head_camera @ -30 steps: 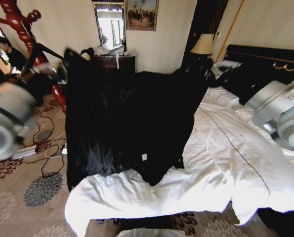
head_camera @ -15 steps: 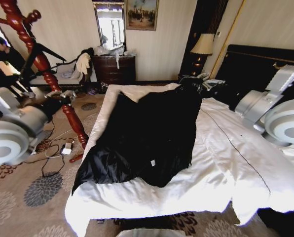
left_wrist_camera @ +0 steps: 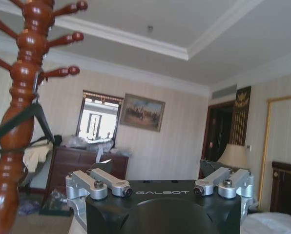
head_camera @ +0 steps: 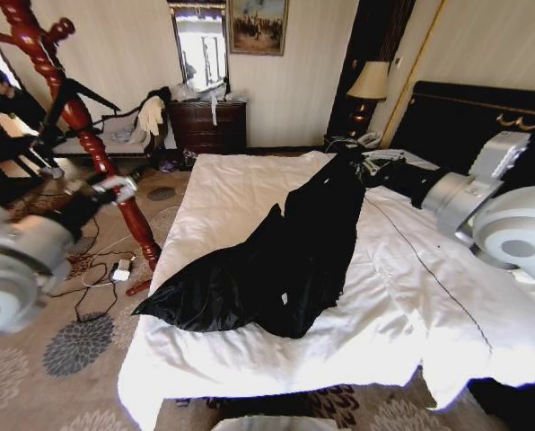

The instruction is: Pick up the clothes from the bed and hang them on the clothes hanger.

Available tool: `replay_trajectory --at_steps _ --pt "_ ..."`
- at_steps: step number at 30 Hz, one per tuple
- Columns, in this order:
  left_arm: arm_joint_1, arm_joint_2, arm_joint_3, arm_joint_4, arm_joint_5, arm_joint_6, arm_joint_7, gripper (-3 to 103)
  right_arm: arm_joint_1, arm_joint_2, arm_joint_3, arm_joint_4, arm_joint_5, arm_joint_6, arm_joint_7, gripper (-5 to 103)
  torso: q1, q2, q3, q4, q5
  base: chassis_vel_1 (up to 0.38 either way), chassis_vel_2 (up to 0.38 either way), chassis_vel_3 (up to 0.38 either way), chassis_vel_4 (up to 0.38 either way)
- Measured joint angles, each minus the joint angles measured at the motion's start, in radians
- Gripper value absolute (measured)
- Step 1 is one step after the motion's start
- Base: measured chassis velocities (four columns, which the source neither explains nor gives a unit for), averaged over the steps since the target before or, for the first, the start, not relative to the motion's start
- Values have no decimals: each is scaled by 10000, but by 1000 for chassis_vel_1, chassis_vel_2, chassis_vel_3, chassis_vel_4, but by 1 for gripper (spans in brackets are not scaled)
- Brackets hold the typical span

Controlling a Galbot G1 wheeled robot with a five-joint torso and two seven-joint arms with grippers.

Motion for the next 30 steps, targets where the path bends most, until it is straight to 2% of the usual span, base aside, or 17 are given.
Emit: replay_trajectory --at_steps 1,3,5,6,7,9,10,13,15,17,19,20,24,25,27,28,30 --pt "0 0 0 0 0 0 0 100 0 0 0 0 0 0 0 0 0 0 0 0 0 0 0 0 0" --pt "-18 391 -737 230 -706 142 -216 100 -30 2 -2 6 -125 0 16 0 0 0 0 0 -1 0 0 0 0" --pt "-86 855 -1293 727 -1327 638 -864 100 -54 -7 -5 -2 -266 4 22 0 0 0 -1 0 0 0 0 0 0" --pt "-86 855 -1293 727 -1327 638 -864 100 -54 -7 -5 -2 -266 4 22 0 0 0 -1 0 0 0 0 0 0" --pt "-178 1150 -1441 1191 -1564 976 -1240 100 -60 -7 -13 -24 -343 7 23 0 -1 0 -1 0 -2 0 0 0 0" --pt "-369 1685 -1506 2135 -1771 1382 -1597 100 -79 -3 -29 -42 -480 12 28 0 0 0 0 0 -5 0 0 0 0" --pt "-369 1685 -1506 2135 -1771 1382 -1597 100 -79 -3 -29 -42 -480 12 28 0 0 0 0 0 -5 0 0 0 0" --pt "-659 2407 -1349 3426 -1983 1696 -1647 100 -156 10 -35 -26 -599 27 65 0 0 0 0 3 -3 0 0 0 0" --pt "-985 2706 -968 3915 -2000 1724 -1495 100 -200 8 -9 5 -595 27 95 0 0 0 0 1 -3 0 0 0 0" --pt "-1779 3168 -71 4586 -1930 1708 -1195 100 -216 -3 40 19 -577 27 133 0 1 -1 1 -3 -6 0 0 0 0" --pt "-2071 3637 271 5054 -1866 1666 -1084 100 -138 60 -8 -41 -629 32 114 0 1 -1 1 -2 -6 0 0 0 0" --pt "-2071 3637 271 5054 -1866 1666 -1084 100 -138 60 -8 -41 -629 32 114 0 1 -1 1 -2 -6 0 0 0 0" --pt "-1955 4754 344 6341 -1821 1694 -986 100 -120 357 -164 -190 -930 77 -79 0 0 0 0 -1 0 0 0 0 0" --pt "-1955 4754 344 6341 -1821 1694 -986 100 -120 357 -164 -190 -930 77 -79 0 0 0 0 -1 0 0 0 0 0" --pt "-1826 5187 352 7110 -1959 1782 -998 100 -91 563 -270 -302 -1077 116 -200 0 1 -1 0 -2 -2 0 0 0 0" --pt "-1434 5931 410 8243 -2470 1985 -970 100 71 873 -498 -532 -1328 209 -407 0 0 -1 0 7 -2 0 0 0 0" --pt "-1098 6307 439 8726 -2591 1989 -933 100 77 938 -505 -563 -1437 255 -478 0 1 -1 0 -3 -4 0 0 0 0"
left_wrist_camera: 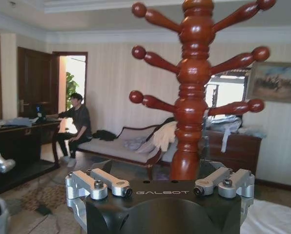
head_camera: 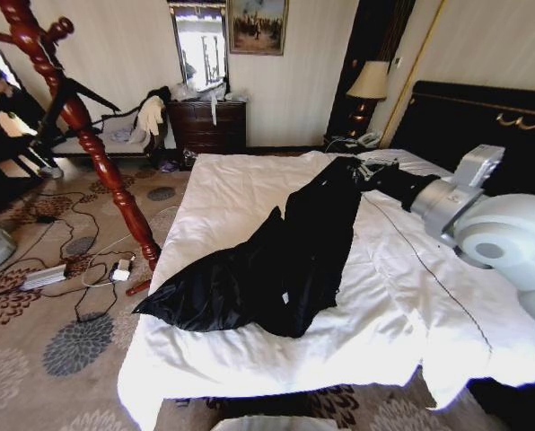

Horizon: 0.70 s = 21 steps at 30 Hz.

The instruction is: Pick up the clothes from the bed and hang them on the clothes hanger.

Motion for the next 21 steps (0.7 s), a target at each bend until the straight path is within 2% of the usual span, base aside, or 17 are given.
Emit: replay_trajectory --at_steps 1,5,6,10,11,14,15,18,21 --pt "0 0 0 0 0 0 0 100 0 0 0 0 0 0 0 0 0 0 0 0 0 0 0 0 0" --pt "997 893 -237 741 -143 -5 290 100 38 242 9 -38 -68 41 -46 0 0 0 0 7 0 0 0 0 0" --pt "997 893 -237 741 -143 -5 290 100 38 242 9 -38 -68 41 -46 0 0 0 0 7 0 0 0 0 0" --pt "2292 1997 -1038 1403 -377 38 325 100 78 476 10 -95 -163 73 -70 0 2 -1 1 -1 7 0 0 0 0" --pt "2292 1997 -1038 1403 -377 38 325 100 78 476 10 -95 -163 73 -70 0 2 -1 1 -1 7 0 0 0 0" --pt "3037 2638 -1587 1885 -577 204 17 100 43 602 25 -74 -227 77 -76 0 1 0 0 1 6 0 0 0 0" --pt "3037 2638 -1587 1885 -577 204 17 100 43 602 25 -74 -227 77 -76 0 1 0 0 1 6 0 0 0 0" --pt "4084 3465 -2163 2803 -472 290 -151 100 -17 711 112 -44 -288 83 -77 0 1 0 0 2 6 0 0 0 0" --pt "4699 3763 -2539 3246 -502 462 -207 100 -49 719 184 -17 -296 87 -74 0 2 -1 1 0 6 0 0 0 0"
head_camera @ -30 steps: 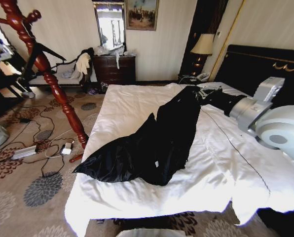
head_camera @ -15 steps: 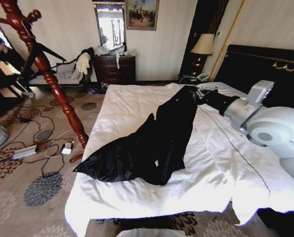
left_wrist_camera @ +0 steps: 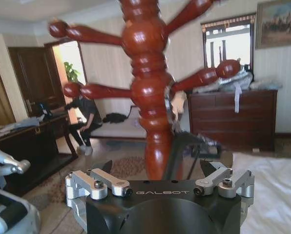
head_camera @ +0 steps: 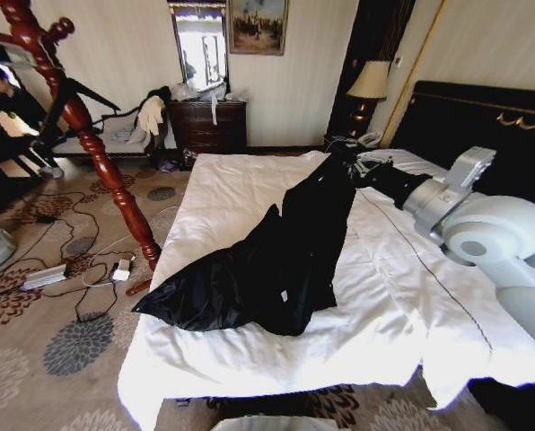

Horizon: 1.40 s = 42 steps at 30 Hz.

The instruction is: Pick up the clothes from the bed and hang them on the clothes hanger.

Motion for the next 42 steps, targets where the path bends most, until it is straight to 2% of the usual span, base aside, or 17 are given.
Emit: replay_trajectory --at_steps 3,4,5,8,13,14,17,22,26,31,35,37,40,41,42 --pt "972 295 -524 690 7 171 138 100 -71 -20 109 47 4 5 5 0 -1 0 -1 3 -2 0 0 0 0" --pt "972 295 -524 690 7 171 138 100 -71 -20 109 47 4 5 5 0 -1 0 -1 3 -2 0 0 0 0" --pt "1275 348 -644 905 142 168 457 102 -98 -29 148 49 8 7 5 0 -1 0 0 3 -6 0 0 0 0" --pt "1938 434 -987 1299 715 -179 1302 97 -167 -46 243 19 13 19 7 0 2 0 1 5 -12 0 0 0 0" --pt "2285 679 -1336 1940 538 -467 1807 99 -249 -71 296 -28 -16 146 58 0 -2 0 -2 0 1 0 0 0 0" --pt "2370 763 -1433 2107 494 -491 1871 99 -243 -72 296 -50 -15 149 64 0 -3 0 -1 6 0 0 0 0 0" --pt "2547 921 -1606 2395 445 -486 1919 102 -186 -56 255 -103 -10 152 92 0 -1 0 -1 2 -5 0 0 0 0" --pt "2806 1082 -1668 2931 609 -314 2141 95 -197 -33 173 -111 -37 153 124 0 -2 0 -1 3 -1 0 0 0 0" --pt "3085 1283 -1899 3311 687 -283 2192 94 -204 -41 177 -175 -42 152 126 0 -2 0 -1 7 -8 0 0 0 0" --pt "3404 1497 -2164 3567 750 -179 2234 89 -232 -62 216 -200 -48 156 127 0 -2 0 -2 -4 1 0 0 0 0" --pt "3894 1775 -2445 4031 1071 -146 2317 75 -285 -50 219 -196 -96 158 135 0 -1 0 0 6 -7 0 0 0 0" --pt "3980 1809 -2535 4061 1117 -149 2327 75 -300 -51 226 -196 -101 158 136 0 0 0 0 4 -7 0 0 0 0" --pt "4062 1865 -2624 4133 1166 -173 2332 58 -344 -72 266 -194 -123 160 136 0 -2 1 -1 -2 0 0 0 0 0" --pt "4062 1865 -2624 4133 1166 -173 2332 58 -344 -72 266 -194 -123 160 136 0 -2 1 -1 -2 0 0 0 0 0" --pt "4062 1865 -2624 4139 1168 -173 2332 53 -346 -74 269 -194 -134 161 137 0 -2 1 -1 0 -1 0 0 0 0"
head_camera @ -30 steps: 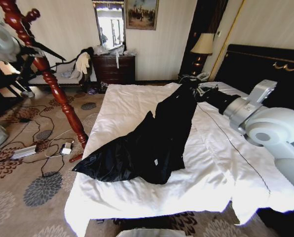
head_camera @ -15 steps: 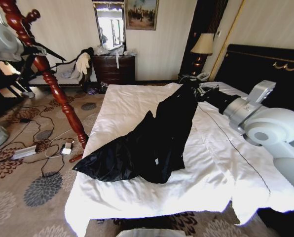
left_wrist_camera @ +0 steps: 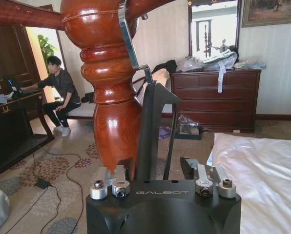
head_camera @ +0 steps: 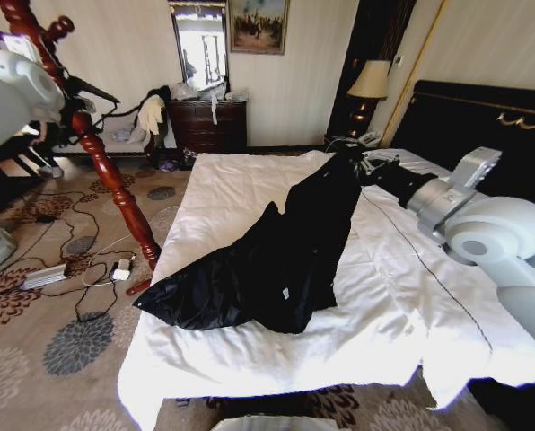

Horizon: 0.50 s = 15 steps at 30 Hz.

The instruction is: Pick up the clothes from the bed and hang them on the clothes hanger.

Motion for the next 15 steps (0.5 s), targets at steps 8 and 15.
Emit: replay_trajectory --at_steps 8,15 --pt "168 -61 -9 61 199 -315 -45 21 -35 121 -55 9 -120 12 13 0 0 0 0 -2 -3 0 0 0 0" --pt "134 -289 -6 -192 417 -551 -27 16 -48 159 -110 12 -171 15 88 0 0 0 0 1 -5 0 0 0 0"
